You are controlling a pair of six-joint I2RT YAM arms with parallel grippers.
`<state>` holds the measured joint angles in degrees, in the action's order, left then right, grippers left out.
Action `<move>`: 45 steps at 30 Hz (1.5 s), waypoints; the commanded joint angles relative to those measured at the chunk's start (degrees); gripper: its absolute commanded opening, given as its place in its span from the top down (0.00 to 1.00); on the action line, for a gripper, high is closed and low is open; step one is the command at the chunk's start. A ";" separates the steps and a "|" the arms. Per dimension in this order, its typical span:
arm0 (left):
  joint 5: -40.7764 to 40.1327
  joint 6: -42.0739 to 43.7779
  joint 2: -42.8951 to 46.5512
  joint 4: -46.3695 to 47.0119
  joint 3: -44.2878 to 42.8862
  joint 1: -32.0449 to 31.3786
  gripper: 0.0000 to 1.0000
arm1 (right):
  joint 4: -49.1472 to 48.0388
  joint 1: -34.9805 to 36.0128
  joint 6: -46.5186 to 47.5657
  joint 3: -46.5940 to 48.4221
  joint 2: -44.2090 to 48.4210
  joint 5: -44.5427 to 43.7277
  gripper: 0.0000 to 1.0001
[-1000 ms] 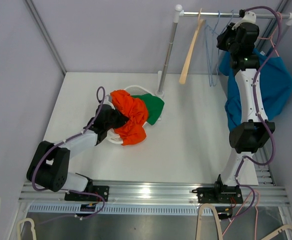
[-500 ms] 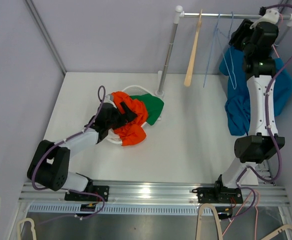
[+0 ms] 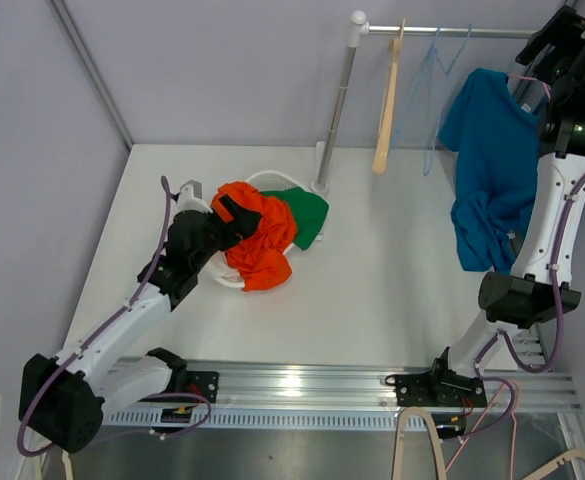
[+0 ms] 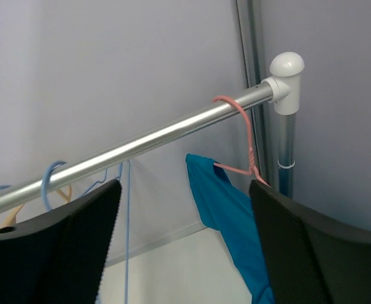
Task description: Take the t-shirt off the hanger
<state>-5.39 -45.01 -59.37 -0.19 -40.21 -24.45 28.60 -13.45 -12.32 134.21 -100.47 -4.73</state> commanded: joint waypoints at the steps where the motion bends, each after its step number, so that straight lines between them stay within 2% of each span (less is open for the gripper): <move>1: -2.08 -0.07 4.86 -2.27 -1.98 -2.35 0.01 | 4.10 -2.02 -0.52 4.74 -4.82 6.83 0.09; 5: -0.77 -0.51 9.96 -2.54 0.91 -3.59 0.00 | -0.55 -2.02 0.89 -0.43 -4.83 4.83 0.01; 14: 1.35 3.78 16.04 -7.89 -2.51 -3.94 0.01 | -5.83 -2.37 11.42 -4.40 -6.32 -2.73 0.01; 20: 0.99 3.18 18.07 -9.75 -1.98 -4.03 0.01 | -7.77 -4.99 13.02 -3.44 -9.39 -4.41 0.01; 23: 0.56 3.26 17.63 -9.57 -2.33 -4.12 0.00 | -4.62 -7.28 10.30 -0.19 -13.68 0.50 0.09; 26: -0.24 3.44 16.93 -9.48 -3.21 -4.55 0.00 | -2.94 -9.48 9.50 3.24 -17.21 4.11 0.10; 31: -2.34 4.49 16.05 -9.74 -5.58 -6.66 0.00 | -5.39 -13.08 4.69 3.95 -19.50 18.93 0.21; 35: -4.28 5.37 16.48 -10.54 -6.46 -7.89 0.00 | -6.27 -13.62 3.00 4.22 -19.68 24.75 0.22; 45: -5.07 6.78 17.80 -10.63 -6.55 -8.86 0.01 | -7.51 -12.74 3.26 3.78 -17.22 27.41 0.23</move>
<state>-9.19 -40.01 -42.26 -11.03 -44.56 -32.64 23.73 -26.72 -9.13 135.46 -120.97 20.53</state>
